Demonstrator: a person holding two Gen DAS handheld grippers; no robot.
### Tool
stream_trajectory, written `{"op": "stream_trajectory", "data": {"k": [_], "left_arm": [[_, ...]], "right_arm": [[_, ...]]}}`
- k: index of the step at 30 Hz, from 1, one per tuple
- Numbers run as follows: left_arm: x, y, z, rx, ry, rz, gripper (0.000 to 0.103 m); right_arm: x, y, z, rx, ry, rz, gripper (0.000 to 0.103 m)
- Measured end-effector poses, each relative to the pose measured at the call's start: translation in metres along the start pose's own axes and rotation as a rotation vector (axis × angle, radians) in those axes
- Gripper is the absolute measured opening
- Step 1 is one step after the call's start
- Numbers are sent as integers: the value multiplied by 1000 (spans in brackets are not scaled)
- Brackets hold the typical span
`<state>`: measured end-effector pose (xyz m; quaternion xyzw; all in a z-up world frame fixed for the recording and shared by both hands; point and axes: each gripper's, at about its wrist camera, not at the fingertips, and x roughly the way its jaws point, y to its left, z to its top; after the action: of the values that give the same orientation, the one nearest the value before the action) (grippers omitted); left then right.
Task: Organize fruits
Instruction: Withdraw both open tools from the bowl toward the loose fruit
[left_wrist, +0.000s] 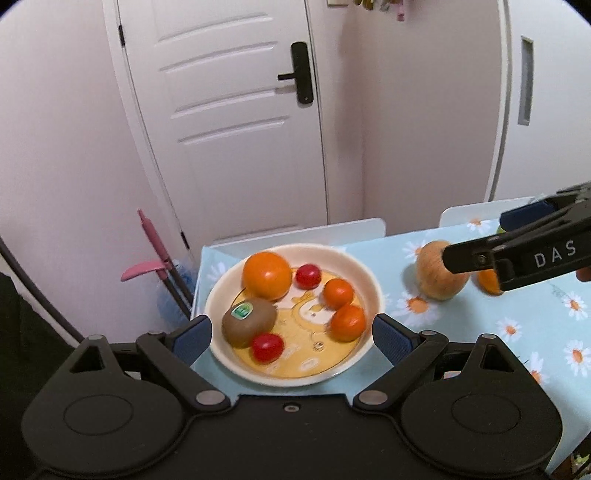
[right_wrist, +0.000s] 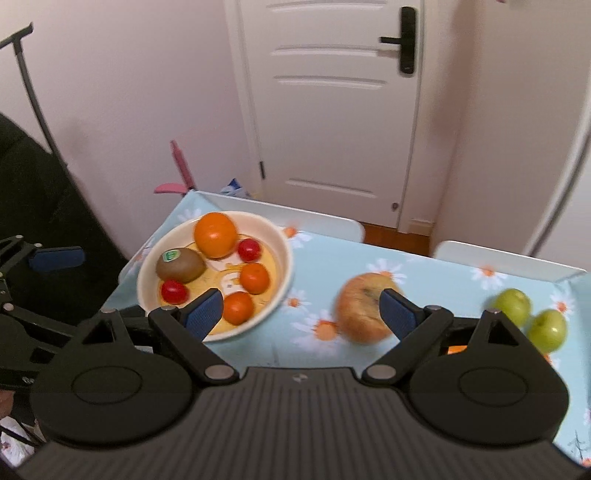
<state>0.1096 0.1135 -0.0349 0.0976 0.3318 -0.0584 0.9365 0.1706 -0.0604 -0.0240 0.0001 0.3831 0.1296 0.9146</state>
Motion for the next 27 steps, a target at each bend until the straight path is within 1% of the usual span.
{"op": "stream_trajectory", "data": {"k": [3, 6, 9, 12, 15, 20, 23, 27], "left_arm": [[-4, -14, 8, 4, -12, 0, 96], [-10, -31, 15, 3, -31, 4, 96], [-14, -55, 21, -3, -49, 6, 96], [-13, -82, 26, -20, -47, -3, 97], [-11, -112, 32, -11, -46, -2, 97], [0, -163, 37, 18, -45, -6, 97], [12, -190, 37, 25, -37, 1, 97], [32, -215, 37, 13, -16, 11, 96]], "right_arm": [[-14, -21, -4, 23, -18, -7, 103], [-28, -45, -10, 7, -29, -24, 103], [-39, -71, -15, -7, -29, -46, 103], [-49, -103, -21, -7, -24, -46, 103], [-55, -136, -27, -12, -19, -48, 103], [-54, -188, -39, -37, -16, -53, 103], [-46, -214, -46, -47, -5, -37, 103], [-31, -242, -53, -70, 10, -22, 103]]}}
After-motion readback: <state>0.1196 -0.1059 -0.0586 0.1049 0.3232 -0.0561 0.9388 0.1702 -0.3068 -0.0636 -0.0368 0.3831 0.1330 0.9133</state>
